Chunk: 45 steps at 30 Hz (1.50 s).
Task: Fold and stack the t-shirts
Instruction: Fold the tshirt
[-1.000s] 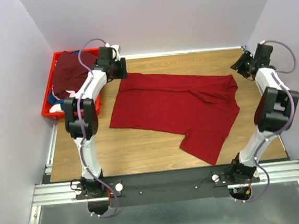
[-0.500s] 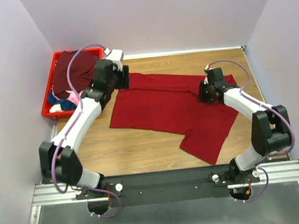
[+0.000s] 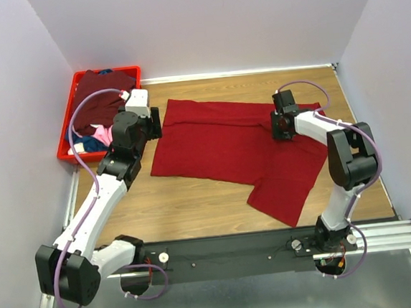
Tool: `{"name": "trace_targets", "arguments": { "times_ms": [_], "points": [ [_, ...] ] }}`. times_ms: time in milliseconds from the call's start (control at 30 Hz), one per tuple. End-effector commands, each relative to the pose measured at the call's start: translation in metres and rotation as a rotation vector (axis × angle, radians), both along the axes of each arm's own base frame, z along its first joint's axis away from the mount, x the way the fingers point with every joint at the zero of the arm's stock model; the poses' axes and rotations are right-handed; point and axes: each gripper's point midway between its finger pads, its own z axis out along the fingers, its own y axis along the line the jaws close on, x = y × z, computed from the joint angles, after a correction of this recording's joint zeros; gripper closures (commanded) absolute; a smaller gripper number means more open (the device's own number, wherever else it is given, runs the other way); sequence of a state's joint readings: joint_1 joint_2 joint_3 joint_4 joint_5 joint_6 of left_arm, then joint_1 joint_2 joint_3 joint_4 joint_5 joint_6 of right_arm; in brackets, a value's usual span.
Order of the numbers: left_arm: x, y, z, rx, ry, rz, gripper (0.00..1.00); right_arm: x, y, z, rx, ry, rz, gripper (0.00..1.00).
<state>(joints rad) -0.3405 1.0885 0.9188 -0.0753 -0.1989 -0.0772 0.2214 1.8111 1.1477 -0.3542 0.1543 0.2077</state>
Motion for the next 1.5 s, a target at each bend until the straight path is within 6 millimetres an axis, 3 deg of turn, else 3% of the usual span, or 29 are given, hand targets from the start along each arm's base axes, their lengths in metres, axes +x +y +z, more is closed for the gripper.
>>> {"name": "trace_targets", "arguments": {
  "times_ms": [0,167,433,500,667,900,1033,1300,1467],
  "points": [
    [0.005,0.009,0.007,0.010,-0.042,0.050,0.30,0.017,-0.016,0.006,-0.112,-0.026,-0.032,0.61],
    [0.008,0.004,0.003,0.013,-0.027,0.029,0.30,0.023,-0.020,0.004,-0.145,-0.026,-0.036,0.61],
    [0.009,0.004,-0.002,0.017,-0.014,0.028,0.30,0.027,-0.023,-0.017,-0.178,0.017,-0.024,0.63],
    [0.009,0.003,-0.005,0.018,-0.008,0.024,0.30,0.029,-0.022,-0.015,-0.180,0.014,-0.020,0.66],
    [0.011,0.002,-0.010,0.024,0.005,0.022,0.30,0.033,-0.021,0.000,-0.175,-0.017,-0.005,0.89],
    [0.013,0.001,-0.014,0.029,0.018,0.017,0.30,0.024,-0.019,0.024,-0.154,-0.038,0.016,0.92],
    [0.013,-0.001,-0.015,0.029,0.023,0.009,0.30,0.017,-0.014,0.027,-0.128,-0.010,0.041,0.95],
    [0.014,-0.003,-0.019,0.034,0.035,0.001,0.30,-0.006,0.010,0.014,-0.002,0.120,0.091,0.92],
    [0.015,-0.004,-0.022,0.036,0.044,-0.008,0.30,-0.018,0.026,0.003,0.084,0.198,0.118,0.83]
  ]
}}
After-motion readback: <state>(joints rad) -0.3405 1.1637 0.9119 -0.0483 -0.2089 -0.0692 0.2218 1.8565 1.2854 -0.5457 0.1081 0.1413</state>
